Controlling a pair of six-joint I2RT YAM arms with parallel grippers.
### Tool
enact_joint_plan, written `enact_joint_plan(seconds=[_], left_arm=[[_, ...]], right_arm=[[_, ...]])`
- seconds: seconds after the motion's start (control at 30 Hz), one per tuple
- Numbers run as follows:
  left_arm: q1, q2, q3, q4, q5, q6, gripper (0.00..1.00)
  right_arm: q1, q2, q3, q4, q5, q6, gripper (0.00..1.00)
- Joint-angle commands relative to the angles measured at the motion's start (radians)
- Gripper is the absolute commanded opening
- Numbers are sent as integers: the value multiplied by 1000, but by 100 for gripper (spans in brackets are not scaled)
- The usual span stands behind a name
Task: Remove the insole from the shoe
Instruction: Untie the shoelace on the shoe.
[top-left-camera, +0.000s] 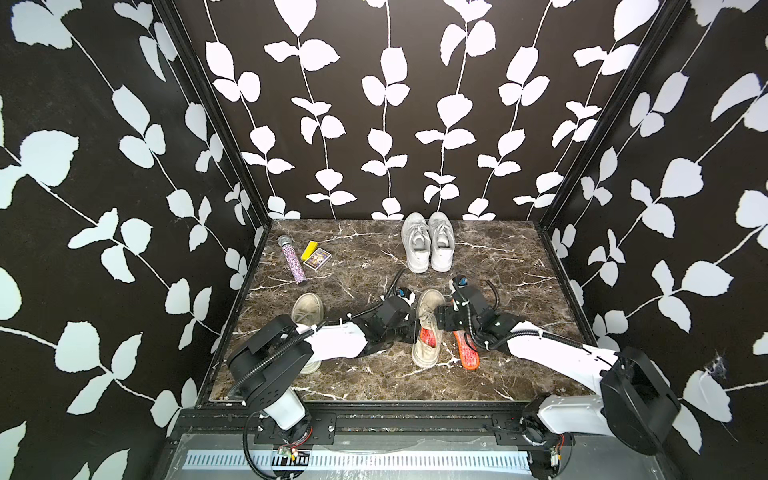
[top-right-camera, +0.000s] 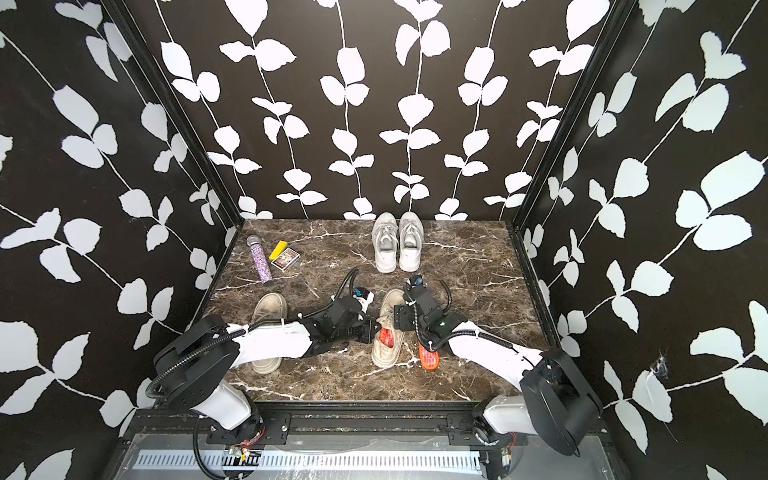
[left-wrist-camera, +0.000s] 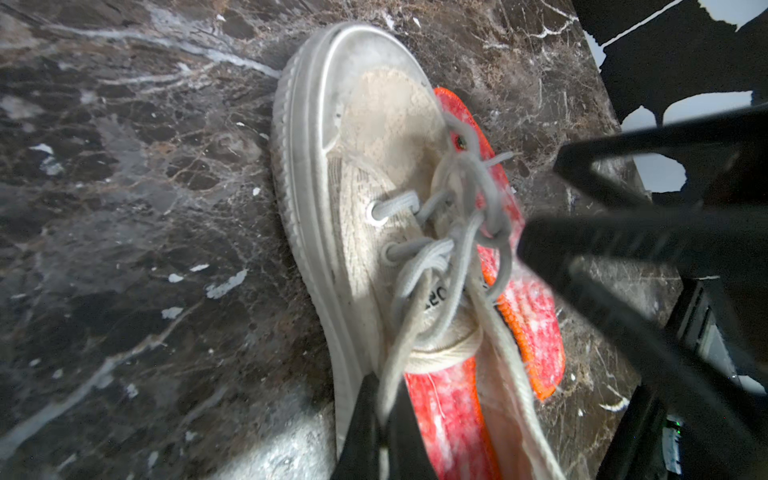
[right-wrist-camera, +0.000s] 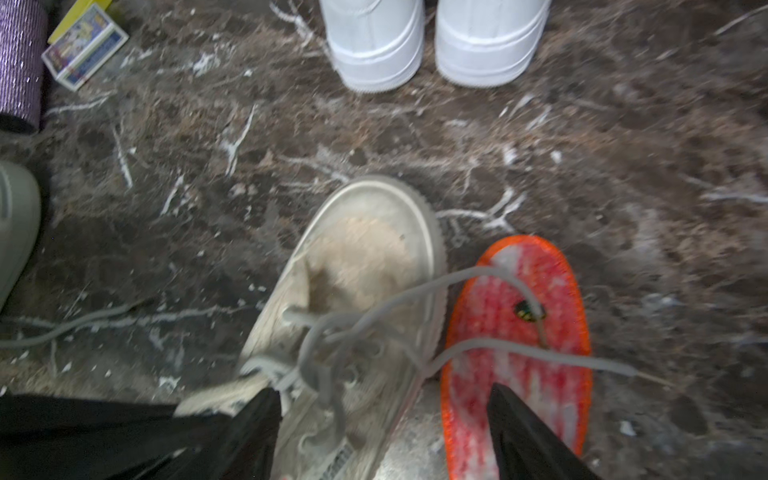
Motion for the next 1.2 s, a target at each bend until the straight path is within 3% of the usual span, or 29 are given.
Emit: enact_joint_plan(seconds=[0.0,0.5,0.77,0.87,1.03,1.17], left_arm=[[-3,-25,29,45,10,4,0],[-3,-40,12,38,11,5,0],[-3,-37,19,61,38,4,0],[-4,-36,22,70,49,-2,0],[-7,-37,19,83,54,-13,0],[-9,-42,18,85,54,-14,0]], right_arm=[[11,29,-9,-3,-16,10,76],[10,127,66,-27,109,1,69],[12,195,87,22,144,2,71],[22,206,66,100,169,-2,73],[30,169,-54,390,200,11,81],[29,213,-24,452,199,24,86]])
